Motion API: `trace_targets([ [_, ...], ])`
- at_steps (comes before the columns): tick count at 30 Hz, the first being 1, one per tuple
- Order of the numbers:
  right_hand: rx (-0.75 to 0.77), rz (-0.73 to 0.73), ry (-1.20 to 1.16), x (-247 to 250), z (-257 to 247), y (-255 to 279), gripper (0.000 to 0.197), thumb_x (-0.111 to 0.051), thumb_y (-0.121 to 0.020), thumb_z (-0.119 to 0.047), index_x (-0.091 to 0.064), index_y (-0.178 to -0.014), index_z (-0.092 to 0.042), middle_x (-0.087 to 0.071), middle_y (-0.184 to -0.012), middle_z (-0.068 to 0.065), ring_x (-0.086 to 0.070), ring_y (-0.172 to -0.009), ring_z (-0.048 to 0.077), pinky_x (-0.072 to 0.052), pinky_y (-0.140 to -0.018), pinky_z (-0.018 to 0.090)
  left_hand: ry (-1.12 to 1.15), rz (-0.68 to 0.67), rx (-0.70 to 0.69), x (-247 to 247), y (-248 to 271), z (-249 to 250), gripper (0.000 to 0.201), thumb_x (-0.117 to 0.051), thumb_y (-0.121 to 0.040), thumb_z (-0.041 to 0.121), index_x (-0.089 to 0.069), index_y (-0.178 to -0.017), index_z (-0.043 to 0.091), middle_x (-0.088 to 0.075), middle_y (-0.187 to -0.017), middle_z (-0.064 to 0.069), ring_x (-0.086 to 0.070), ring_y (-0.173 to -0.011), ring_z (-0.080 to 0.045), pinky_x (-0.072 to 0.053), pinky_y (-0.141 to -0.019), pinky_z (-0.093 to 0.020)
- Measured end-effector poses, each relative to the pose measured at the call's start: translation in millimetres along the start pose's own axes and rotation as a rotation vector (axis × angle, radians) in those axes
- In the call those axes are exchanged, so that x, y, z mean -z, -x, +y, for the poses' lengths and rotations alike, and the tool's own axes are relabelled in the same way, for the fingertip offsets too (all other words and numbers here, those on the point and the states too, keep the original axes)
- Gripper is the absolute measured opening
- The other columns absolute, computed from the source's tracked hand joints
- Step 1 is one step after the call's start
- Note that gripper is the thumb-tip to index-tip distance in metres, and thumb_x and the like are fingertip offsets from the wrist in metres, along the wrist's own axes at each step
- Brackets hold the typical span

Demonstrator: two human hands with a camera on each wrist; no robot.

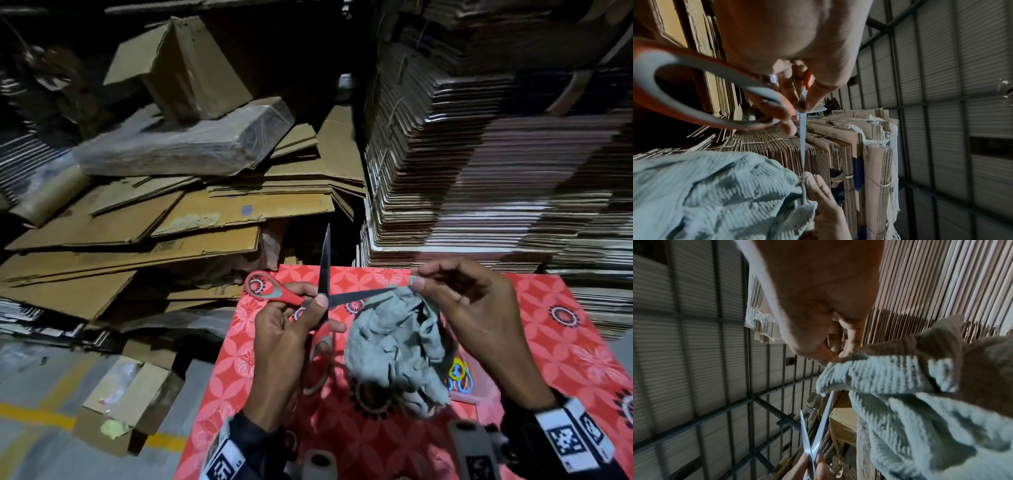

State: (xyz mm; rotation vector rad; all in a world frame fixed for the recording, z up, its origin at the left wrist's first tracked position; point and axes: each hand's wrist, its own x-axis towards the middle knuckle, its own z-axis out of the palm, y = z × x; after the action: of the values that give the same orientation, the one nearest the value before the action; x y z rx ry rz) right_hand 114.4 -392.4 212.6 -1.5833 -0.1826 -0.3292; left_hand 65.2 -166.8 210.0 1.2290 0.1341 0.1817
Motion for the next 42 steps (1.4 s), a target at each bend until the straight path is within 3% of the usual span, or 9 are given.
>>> trace_targets([
  [5,0.038,-0.090,0.050,1,-5,-14,0.018,-0.075,-0.088,0.004,-0.077,-0.095,-0.013,-0.079,-0.088,-0.012,-0.070,-0.081,-0.002,-0.050,-0.076,0.010,-0.101,-0.030,-0.054,1,5,3,0.021,-0.075,-0.083,0.025,-0.066,-0.095,0.010,-0.065,-0.077,-0.018,-0.067,-0.061,-0.034,-0.042,-0.046,-0.027],
  [13,0.104,0.008,-0.035,0,-32,-28,0.021,-0.088,-0.075,-0.011,-0.079,-0.094,-0.014,-0.080,-0.091,0.002,-0.075,-0.083,0.013,-0.058,-0.076,0.020,-0.264,0.011,-0.080,3,11,1,0.003,-0.073,-0.092,0.004,-0.071,-0.094,0.006,-0.059,-0.063,-0.035,-0.053,-0.045,-0.024,-0.035,-0.041,-0.020],
  [17,0.174,-0.011,-0.035,-7,-43,-23,0.023,-0.088,-0.076,-0.002,-0.077,-0.094,-0.010,-0.080,-0.090,0.002,-0.076,-0.082,0.012,-0.057,-0.077,0.019,-0.496,0.046,-0.225,10,9,-7,0.004,-0.080,-0.090,0.031,-0.078,-0.093,0.030,-0.067,-0.060,-0.006,-0.055,-0.048,-0.030,-0.042,-0.048,-0.029],
  [19,0.207,-0.062,-0.010,-16,-44,-14,0.025,-0.087,-0.077,0.002,-0.077,-0.095,-0.012,-0.079,-0.092,0.001,-0.075,-0.084,0.012,-0.057,-0.080,0.020,-0.637,0.064,-0.319,11,10,-6,0.009,-0.073,-0.086,0.039,-0.078,-0.089,0.034,-0.073,-0.070,0.011,-0.067,-0.057,-0.018,-0.052,-0.053,-0.028],
  [22,0.254,-0.123,0.075,-32,-37,4,0.028,-0.086,-0.079,0.004,-0.078,-0.100,-0.013,-0.078,-0.092,-0.004,-0.076,-0.084,0.011,-0.058,-0.081,0.020,-0.831,0.106,-0.425,8,13,-4,0.015,-0.068,-0.088,0.041,-0.078,-0.084,0.030,-0.074,-0.077,0.017,-0.069,-0.069,-0.002,-0.055,-0.062,-0.028],
  [28,0.401,-0.133,0.270,-61,-18,32,0.026,-0.085,-0.081,0.002,-0.078,-0.102,-0.011,-0.077,-0.092,-0.007,-0.074,-0.086,0.002,-0.058,-0.079,0.019,-1.008,0.048,-0.682,5,17,-6,0.012,-0.056,-0.088,0.024,-0.068,-0.087,0.024,-0.068,-0.076,0.006,-0.068,-0.067,-0.021,-0.055,-0.054,-0.035],
  [33,0.343,-0.026,0.282,-52,-12,20,0.024,-0.084,-0.081,0.004,-0.075,-0.098,-0.010,-0.076,-0.088,-0.007,-0.074,-0.083,0.005,-0.060,-0.074,0.024,-1.091,0.031,-0.825,16,14,-21,0.025,-0.059,-0.102,0.023,-0.081,-0.088,0.019,-0.074,-0.082,0.007,-0.073,-0.070,-0.019,-0.055,-0.053,-0.038],
  [39,0.263,0.073,0.225,-40,-4,12,0.025,-0.081,-0.083,0.005,-0.072,-0.101,-0.010,-0.076,-0.089,-0.006,-0.076,-0.085,0.010,-0.062,-0.078,0.030,-1.128,0.029,-0.861,20,16,-27,0.014,-0.082,-0.081,0.003,-0.082,-0.088,0.015,-0.078,-0.084,0.006,-0.073,-0.069,-0.012,-0.055,-0.055,-0.033],
  [42,0.331,0.057,0.281,-47,-4,27,0.024,-0.081,-0.083,0.006,-0.072,-0.100,-0.008,-0.076,-0.089,-0.005,-0.074,-0.086,0.004,-0.056,-0.078,0.014,-1.113,0.032,-0.844,20,16,-28,0.026,-0.088,-0.072,-0.007,-0.082,-0.086,0.014,-0.077,-0.080,0.005,-0.072,-0.065,-0.012,-0.051,-0.057,-0.024],
])
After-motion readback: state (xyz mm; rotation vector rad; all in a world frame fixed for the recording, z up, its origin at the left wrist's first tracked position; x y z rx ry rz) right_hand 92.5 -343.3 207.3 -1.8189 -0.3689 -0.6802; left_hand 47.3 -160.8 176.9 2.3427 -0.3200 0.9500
